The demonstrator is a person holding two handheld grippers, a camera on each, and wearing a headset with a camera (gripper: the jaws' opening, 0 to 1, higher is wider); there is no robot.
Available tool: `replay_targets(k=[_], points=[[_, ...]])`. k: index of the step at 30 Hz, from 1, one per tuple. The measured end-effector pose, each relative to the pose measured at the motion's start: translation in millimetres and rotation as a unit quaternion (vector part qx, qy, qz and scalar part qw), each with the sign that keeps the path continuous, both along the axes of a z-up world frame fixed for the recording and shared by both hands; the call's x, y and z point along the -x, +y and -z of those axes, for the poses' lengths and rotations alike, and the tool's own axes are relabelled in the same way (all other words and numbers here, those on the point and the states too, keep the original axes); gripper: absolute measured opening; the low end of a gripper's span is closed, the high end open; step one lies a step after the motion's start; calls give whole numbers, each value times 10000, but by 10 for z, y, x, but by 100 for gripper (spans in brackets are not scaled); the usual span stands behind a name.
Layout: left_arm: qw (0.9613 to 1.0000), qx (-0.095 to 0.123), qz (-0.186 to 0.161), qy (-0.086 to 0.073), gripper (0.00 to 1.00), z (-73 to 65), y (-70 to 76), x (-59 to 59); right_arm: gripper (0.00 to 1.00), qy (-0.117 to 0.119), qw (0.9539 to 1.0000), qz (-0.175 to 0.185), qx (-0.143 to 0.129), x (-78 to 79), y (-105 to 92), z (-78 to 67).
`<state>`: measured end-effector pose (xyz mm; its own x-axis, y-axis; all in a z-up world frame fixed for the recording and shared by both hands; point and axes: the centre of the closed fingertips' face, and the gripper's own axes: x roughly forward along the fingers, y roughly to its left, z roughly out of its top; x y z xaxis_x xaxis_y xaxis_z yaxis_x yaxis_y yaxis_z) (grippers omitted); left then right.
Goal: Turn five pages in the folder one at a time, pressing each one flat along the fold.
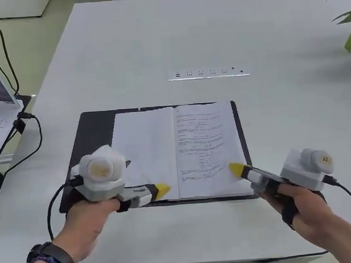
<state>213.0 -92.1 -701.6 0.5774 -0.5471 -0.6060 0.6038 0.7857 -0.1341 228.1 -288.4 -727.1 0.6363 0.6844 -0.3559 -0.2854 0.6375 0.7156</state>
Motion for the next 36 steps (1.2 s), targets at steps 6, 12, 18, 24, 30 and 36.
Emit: replay_targets(k=[6,12,18,24,30,36], points=[[9996,86,-253,-104,73,-103,189,55,0,-79,10000,8,-4,7,71,-76],[9993,44,-324,-169,74,-136,304,129,0,-188,9998,-68,-14,-7,203,-174],[9994,-45,-277,-198,74,-134,392,204,0,-286,9995,-158,-38,-28,341,-251],[9996,-121,-200,-186,75,-115,431,255,0,-325,9992,-195,-119,-63,500,-315],[9995,-113,-196,-222,75,-136,456,269,0,-382,9987,-318,-150,-80,681,-369],[9995,-121,-197,-235,75,-149,493,287,0,-401,9980,-454,-193,-89,859,-413]])
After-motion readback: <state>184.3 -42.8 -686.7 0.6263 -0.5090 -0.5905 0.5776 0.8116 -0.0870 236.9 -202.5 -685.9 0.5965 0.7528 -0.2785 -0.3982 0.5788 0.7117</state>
